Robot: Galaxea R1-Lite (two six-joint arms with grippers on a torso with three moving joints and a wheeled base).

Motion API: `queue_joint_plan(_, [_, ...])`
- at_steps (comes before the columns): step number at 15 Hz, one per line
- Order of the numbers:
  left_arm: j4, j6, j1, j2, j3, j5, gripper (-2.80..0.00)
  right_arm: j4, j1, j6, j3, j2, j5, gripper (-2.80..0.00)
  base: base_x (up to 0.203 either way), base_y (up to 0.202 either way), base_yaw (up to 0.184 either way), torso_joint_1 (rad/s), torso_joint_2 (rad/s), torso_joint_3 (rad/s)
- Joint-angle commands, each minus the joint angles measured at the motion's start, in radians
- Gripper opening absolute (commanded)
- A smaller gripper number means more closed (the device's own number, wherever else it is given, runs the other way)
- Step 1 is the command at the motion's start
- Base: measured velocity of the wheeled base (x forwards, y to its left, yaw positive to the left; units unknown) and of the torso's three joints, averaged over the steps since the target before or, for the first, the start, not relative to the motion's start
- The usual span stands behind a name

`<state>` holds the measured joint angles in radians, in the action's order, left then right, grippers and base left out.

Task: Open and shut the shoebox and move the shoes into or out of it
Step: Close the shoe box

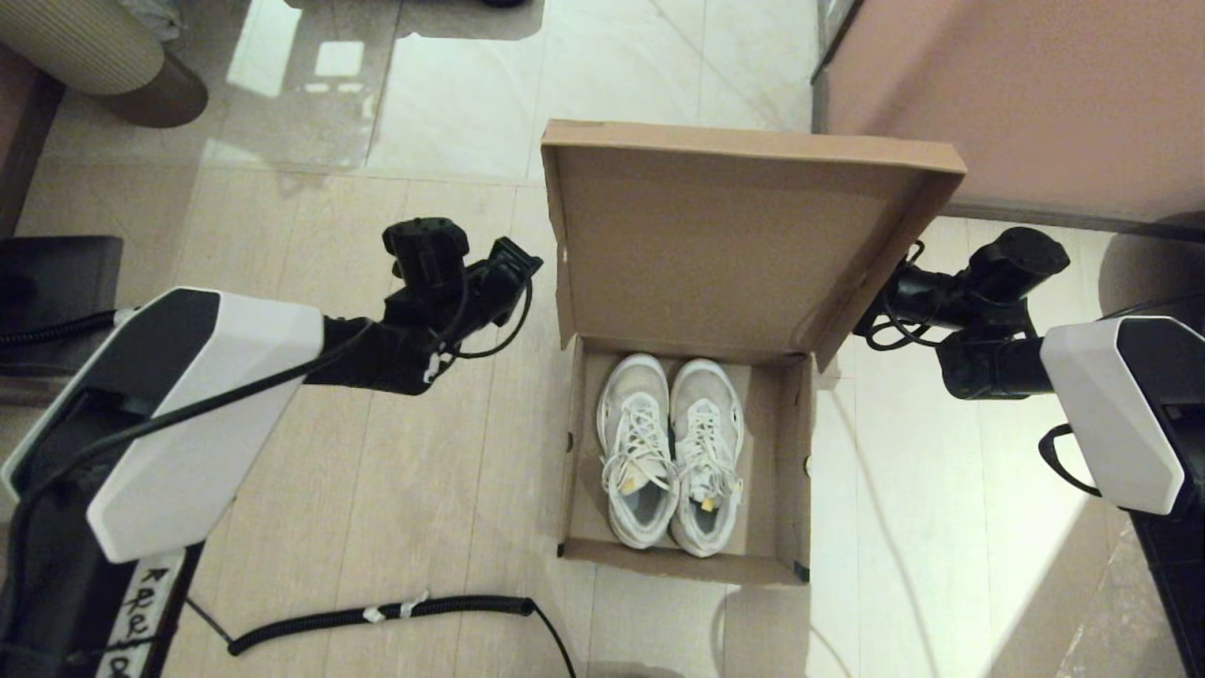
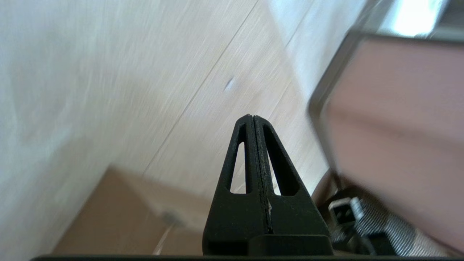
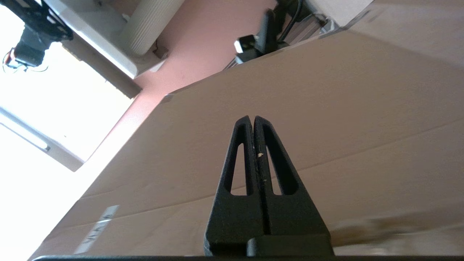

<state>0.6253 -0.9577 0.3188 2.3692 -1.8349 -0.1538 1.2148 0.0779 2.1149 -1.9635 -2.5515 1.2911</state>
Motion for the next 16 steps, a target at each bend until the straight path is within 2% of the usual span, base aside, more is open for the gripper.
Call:
queue_joint_plan(1, [0.0, -0.004, -0.038, -0.067, -0.015, -0.003, -2.8, 0.008, 0.0, 0.021, 0.012, 0.043, 0.012, -2.8, 0.0, 0.0, 0.0, 0.0, 0.0, 0.0])
queue_joint_plan(3, [-0.013, -0.005, -0.069, -0.077, -0.076, -0.022, -2.8, 0.008, 0.0, 0.022, 0.044, 0.084, 0.045, -2.8, 0.0, 0.0, 0.0, 0.0, 0.0, 0.0])
queue_joint_plan(6, [-0.013, -0.006, -0.092, -0.069, -0.105, -0.174, -2.8, 0.009, -0.008, 0.021, 0.136, 0.167, 0.072, -2.8, 0.0, 0.0, 0.0, 0.0, 0.0, 0.0])
queue_joint_plan(8, [0.004, -0.006, -0.081, -0.06, -0.104, -0.193, -2.8, 0.009, -0.018, 0.021, 0.221, 0.227, 0.082, -2.8, 0.0, 0.0, 0.0, 0.0, 0.0, 0.0])
queue_joint_plan(11, [0.016, -0.006, -0.08, -0.06, -0.104, -0.2, -2.8, 0.015, -0.027, 0.014, 0.398, 0.345, 0.082, -2.8, 0.0, 0.0, 0.0, 0.0, 0.0, 0.0])
queue_joint_plan(13, [0.02, -0.008, -0.079, -0.061, -0.104, -0.239, -2.8, 0.072, -0.039, 0.013, 0.541, 0.411, 0.081, -2.8, 0.0, 0.0, 0.0, 0.0, 0.0, 0.0])
queue_joint_plan(15, [0.067, -0.009, -0.067, -0.055, -0.104, -0.321, -2.8, 0.141, -0.055, 0.013, 0.708, 0.474, 0.08, -2.8, 0.0, 0.0, 0.0, 0.0, 0.0, 0.0])
queue_joint_plan(16, [0.072, -0.009, -0.049, -0.055, -0.104, -0.341, -2.8, 0.173, -0.062, 0.013, 0.781, 0.5, 0.08, -2.8, 0.0, 0.0, 0.0, 0.0, 0.0, 0.0])
